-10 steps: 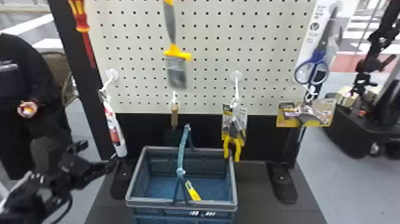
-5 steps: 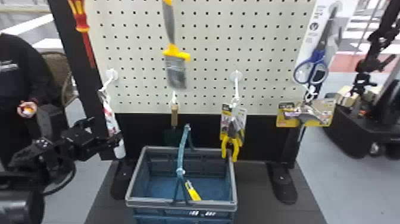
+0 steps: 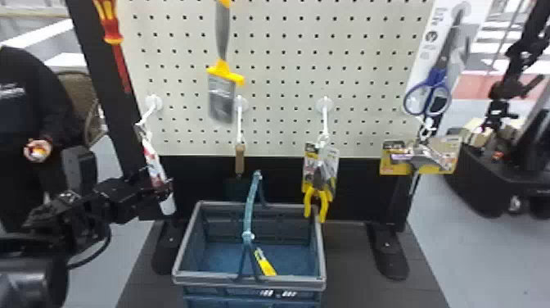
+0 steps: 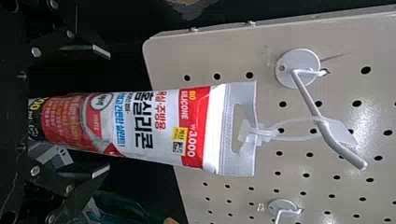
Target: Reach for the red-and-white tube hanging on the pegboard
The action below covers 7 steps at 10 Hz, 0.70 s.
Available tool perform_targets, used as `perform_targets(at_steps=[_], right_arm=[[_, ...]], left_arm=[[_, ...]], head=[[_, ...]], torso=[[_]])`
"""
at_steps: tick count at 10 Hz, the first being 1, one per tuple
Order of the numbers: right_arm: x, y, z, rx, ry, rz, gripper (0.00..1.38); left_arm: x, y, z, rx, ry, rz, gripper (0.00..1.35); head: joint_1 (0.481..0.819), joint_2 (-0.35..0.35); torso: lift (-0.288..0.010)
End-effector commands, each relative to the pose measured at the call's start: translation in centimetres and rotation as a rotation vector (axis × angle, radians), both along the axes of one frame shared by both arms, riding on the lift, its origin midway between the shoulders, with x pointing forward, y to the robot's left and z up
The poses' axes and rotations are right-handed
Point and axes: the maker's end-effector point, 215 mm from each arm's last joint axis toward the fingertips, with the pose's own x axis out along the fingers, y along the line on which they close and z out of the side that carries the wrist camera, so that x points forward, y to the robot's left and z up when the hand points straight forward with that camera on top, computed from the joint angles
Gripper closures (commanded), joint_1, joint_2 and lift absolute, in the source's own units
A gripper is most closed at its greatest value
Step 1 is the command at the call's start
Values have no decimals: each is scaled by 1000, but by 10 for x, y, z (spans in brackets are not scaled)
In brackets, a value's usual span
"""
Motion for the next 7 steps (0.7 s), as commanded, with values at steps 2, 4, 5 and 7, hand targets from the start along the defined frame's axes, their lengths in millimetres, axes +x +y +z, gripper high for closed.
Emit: perform_targets(at_steps=[2,4,5,7], right_arm=[[-1,0,-1,0,3,0,260],[-2,0,-2,1,5,-1,260],[-1,0,-1,1,3,-1,260],[-1,0,-1,1,3,-1,260]], left_arm=[[3,3,12,-7,-41,10,660],[0,0,3,-14,-25,11,785],[-1,-1,1,-16,-20,12,785],[-2,-1,0,-17,-18,11,785]], head=[[549,0],[549,0],[549,0],[549,0]], torso=[[-100],[-100],[-100],[-100]])
